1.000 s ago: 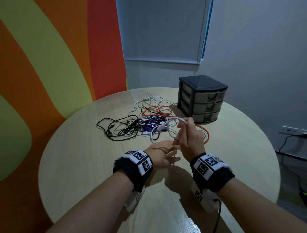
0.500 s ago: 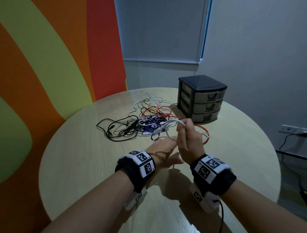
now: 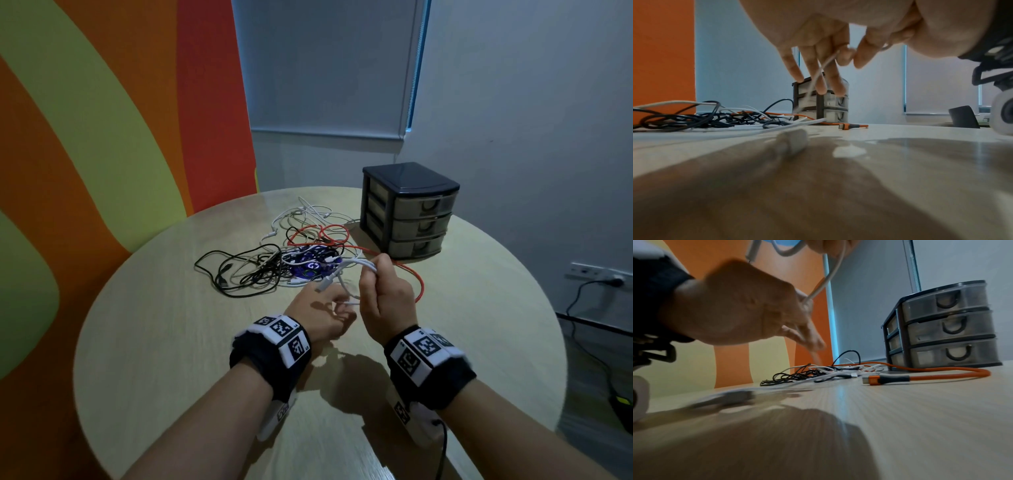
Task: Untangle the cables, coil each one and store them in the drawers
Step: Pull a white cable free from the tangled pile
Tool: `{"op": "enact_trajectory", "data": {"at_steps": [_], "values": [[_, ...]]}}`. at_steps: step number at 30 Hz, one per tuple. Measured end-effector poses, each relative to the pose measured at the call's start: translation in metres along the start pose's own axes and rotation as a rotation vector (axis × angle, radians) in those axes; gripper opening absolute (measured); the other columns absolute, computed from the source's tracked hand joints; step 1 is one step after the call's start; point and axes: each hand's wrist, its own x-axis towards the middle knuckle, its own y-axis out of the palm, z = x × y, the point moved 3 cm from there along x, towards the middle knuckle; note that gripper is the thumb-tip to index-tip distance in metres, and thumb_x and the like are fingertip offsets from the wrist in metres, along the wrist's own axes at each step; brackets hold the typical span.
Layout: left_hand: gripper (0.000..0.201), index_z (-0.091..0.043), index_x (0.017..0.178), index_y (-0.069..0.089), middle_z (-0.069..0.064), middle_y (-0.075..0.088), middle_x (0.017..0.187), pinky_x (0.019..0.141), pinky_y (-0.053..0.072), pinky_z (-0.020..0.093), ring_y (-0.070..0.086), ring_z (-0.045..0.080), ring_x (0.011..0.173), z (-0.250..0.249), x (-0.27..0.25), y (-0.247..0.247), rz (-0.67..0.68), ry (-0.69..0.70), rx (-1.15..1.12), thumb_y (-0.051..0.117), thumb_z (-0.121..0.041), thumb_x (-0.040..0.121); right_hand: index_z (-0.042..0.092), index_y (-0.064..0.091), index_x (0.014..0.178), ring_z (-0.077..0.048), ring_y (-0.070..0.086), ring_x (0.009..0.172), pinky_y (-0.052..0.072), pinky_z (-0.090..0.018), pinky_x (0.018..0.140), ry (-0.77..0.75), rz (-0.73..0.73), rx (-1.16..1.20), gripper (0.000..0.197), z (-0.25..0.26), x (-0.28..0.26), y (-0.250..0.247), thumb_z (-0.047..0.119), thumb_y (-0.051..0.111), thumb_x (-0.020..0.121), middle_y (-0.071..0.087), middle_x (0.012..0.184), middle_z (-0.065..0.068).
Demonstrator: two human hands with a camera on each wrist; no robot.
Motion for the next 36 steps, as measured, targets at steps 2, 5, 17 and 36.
{"op": "enact_trajectory", "data": {"at_steps": [2, 5, 17, 36], "values": [[0.021, -0.012, 0.058, 0.044, 0.007, 0.051, 0.061, 0.057, 0.045, 0.028, 0.048, 0.020, 0.059, 0.001, -0.001, -0.003, -0.107, 0.057, -0.042, 0.057, -0.018, 0.073, 0.000, 0.051, 0.082, -0.017, 0.038, 0.044, 0.023, -0.021, 0.042, 0.049, -0.033, -0.053, 0.045, -0.004, 0.001, -0.003, 0.036, 0.024, 0.087, 0.032, 0.051, 0.013], [0.022, -0.013, 0.057, 0.046, 0.000, 0.045, 0.054, 0.056, 0.034, 0.028, 0.041, 0.017, 0.056, 0.001, -0.001, -0.011, -0.262, 0.069, 0.048, 0.049, -0.030, 0.070, 0.003, 0.049, 0.088, -0.018, 0.037, 0.048, 0.024, -0.026, 0.047, 0.183, -0.035, -0.134, 0.044, -0.013, 0.004, -0.008, 0.037, 0.020, 0.088, 0.032, 0.053, 0.014], [0.042, -0.013, 0.087, 0.055, 0.007, 0.059, 0.085, 0.072, 0.032, 0.037, 0.047, 0.025, 0.081, 0.010, 0.006, -0.013, -0.477, -0.129, 0.535, 0.018, -0.031, 0.093, 0.015, 0.032, 0.089, -0.019, 0.043, 0.056, 0.029, -0.028, 0.053, 0.296, 0.193, -0.267, 0.013, -0.010, 0.001, 0.008, 0.022, 0.028, 0.100, 0.036, 0.059, 0.007], [0.032, -0.004, 0.112, 0.040, 0.016, 0.064, 0.103, 0.066, 0.034, 0.035, 0.061, 0.034, 0.096, 0.009, 0.008, -0.013, -0.329, -0.350, 0.389, 0.023, -0.030, 0.103, 0.013, 0.047, 0.081, -0.007, 0.036, 0.058, 0.028, -0.017, 0.056, 0.036, 0.567, -0.152, 0.019, -0.010, -0.010, 0.029, 0.019, 0.041, 0.098, 0.042, 0.064, 0.006]]}}
